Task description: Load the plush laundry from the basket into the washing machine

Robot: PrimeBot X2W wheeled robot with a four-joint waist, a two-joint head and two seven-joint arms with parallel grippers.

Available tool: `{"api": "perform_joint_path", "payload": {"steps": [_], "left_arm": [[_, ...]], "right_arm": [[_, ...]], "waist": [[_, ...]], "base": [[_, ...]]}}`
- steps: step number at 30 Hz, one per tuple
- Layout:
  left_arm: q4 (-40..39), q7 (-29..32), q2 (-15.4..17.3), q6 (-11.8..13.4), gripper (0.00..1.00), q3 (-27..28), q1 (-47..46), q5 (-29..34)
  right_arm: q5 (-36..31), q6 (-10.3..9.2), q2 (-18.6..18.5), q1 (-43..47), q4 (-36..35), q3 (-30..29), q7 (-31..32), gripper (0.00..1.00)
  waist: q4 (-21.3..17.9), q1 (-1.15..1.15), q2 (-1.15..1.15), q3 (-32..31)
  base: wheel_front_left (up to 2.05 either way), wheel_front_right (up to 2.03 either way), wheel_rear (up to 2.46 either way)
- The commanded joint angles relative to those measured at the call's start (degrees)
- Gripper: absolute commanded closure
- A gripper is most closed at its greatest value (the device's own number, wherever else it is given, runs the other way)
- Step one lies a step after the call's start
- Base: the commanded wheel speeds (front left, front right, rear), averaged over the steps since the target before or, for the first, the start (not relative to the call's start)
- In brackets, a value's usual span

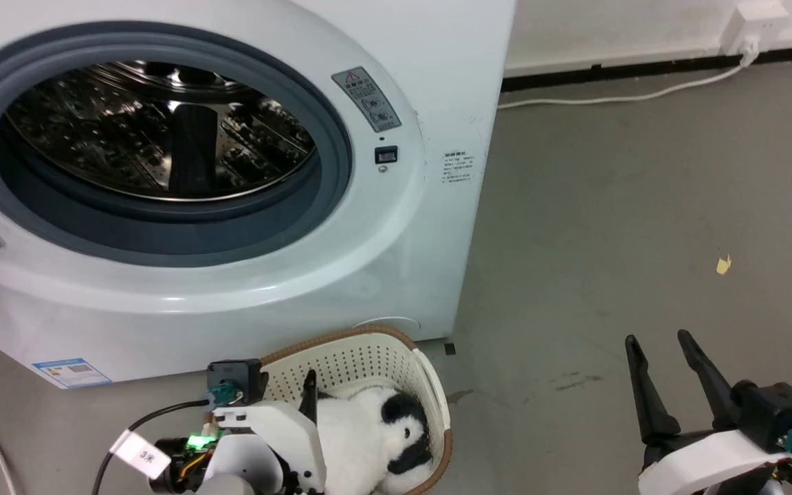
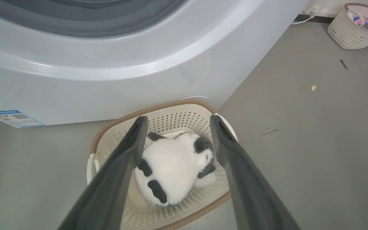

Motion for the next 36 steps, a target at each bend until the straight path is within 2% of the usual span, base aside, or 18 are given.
{"api": "perform_joint_path", "payload": {"steps": [1, 15, 36], "left_arm": [[0.8, 0.21, 0.06, 0.44, 0.0, -0.45, -1.01, -0.56], [10.7, 1.05, -0.13, 2.81, 0.0, -4.15, -7.36, -4.93], [25.5, -1.84, 0.09, 5.33, 0.0, -7.97, -17.5, -10.44]], "right_arm": [[0.63, -0.03, 0.06, -0.45, 0.11, -0.14, -0.4, 0.0], [3.31, -0.03, 0.07, -2.44, 0.42, -0.95, -2.23, 0.0], [6.29, -0.04, 0.09, -5.31, -1.07, -3.69, -5.27, 0.0]], "waist": [[-0.31, 0.0, 0.0, 0.51], [-2.47, 0.0, 0.0, 7.55], [-3.98, 0.0, 0.0, 19.34]], "base": [[0.0, 0.0, 0.0], [0.0, 0.0, 0.0], [0.0, 0.0, 0.0]]}}
